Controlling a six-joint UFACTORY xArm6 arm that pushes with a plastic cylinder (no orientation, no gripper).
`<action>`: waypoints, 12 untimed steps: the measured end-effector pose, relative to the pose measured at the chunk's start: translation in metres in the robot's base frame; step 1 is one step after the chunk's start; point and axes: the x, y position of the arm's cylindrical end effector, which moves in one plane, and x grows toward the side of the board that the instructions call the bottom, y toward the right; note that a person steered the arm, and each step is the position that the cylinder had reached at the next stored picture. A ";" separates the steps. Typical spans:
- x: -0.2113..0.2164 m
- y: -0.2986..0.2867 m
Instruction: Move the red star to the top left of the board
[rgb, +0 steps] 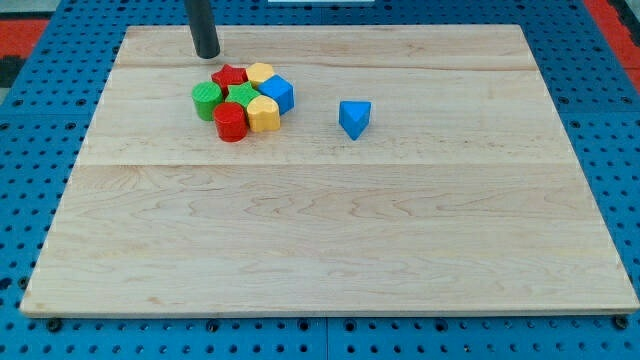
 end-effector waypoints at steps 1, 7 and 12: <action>0.000 0.000; 0.120 0.107; 0.026 0.016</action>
